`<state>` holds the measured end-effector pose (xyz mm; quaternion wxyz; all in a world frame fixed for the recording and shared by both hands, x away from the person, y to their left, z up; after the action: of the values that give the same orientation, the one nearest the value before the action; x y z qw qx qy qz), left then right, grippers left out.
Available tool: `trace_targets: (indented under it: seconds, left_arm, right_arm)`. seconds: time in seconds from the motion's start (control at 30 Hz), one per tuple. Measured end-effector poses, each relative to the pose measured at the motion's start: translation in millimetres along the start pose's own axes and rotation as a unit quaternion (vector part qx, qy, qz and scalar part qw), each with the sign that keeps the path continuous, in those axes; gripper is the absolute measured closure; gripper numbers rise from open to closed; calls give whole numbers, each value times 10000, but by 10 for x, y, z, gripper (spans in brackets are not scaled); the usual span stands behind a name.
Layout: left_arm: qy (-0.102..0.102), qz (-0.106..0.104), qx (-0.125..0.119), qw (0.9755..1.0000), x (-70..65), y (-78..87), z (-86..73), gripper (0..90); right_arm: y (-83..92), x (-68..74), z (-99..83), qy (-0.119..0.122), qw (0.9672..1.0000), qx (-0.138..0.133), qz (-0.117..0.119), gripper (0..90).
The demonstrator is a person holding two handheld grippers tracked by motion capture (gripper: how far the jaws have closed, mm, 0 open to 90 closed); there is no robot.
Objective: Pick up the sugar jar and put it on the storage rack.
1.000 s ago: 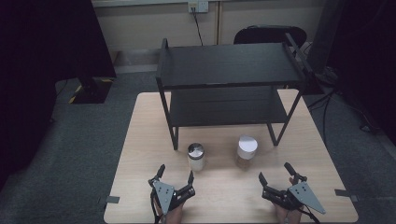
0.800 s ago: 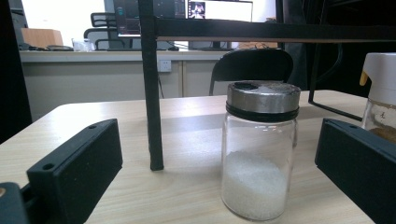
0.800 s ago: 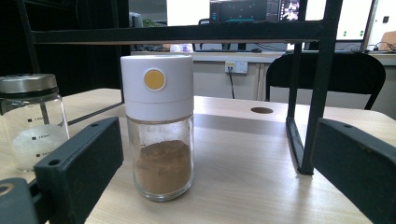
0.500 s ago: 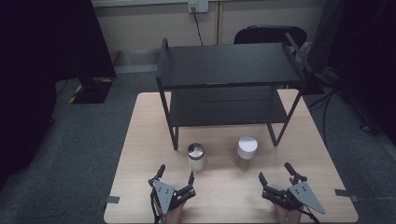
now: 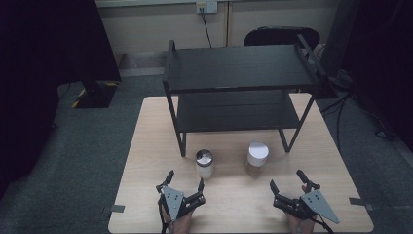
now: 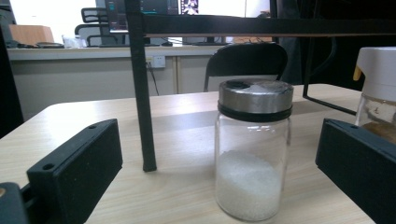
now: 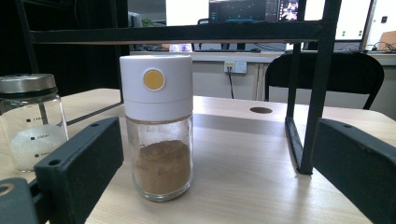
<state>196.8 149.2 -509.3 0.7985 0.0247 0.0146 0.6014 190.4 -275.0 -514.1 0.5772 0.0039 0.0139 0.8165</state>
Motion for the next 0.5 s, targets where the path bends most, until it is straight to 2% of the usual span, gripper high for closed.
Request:
trace_targets:
  seconds: [0.2,0.27,0.3,0.5]
  left_arm:
    - [31,-107,-9,9999,12,-56,130,0]
    - [81,-155,-57,9998,17,-72,174,1]
    - [178,-244,-73,9995,31,-85,223,2]
    - [200,-325,-126,9992,45,-115,317,2]
  right_arm:
    - [0,0,0,-1,10000,0,-1,11]
    - [0,0,0,-2,10000,1,-2,10]
    - [-1,1,1,-5,10000,3,-4,11]
    - [-3,1,5,-6,10000,19,-8,11]
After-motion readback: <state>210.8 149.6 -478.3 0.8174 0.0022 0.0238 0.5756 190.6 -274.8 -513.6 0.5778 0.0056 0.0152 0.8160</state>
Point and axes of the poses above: each handheld gripper's, and its own axes: y roughly backward along the jaws, z roughly out of its top, x roughly to its left, the point moved 5 cm from there along -y, roughly forward along the jaws, and after that the axes turned 3 degrees about x, right-handed, at the moved point
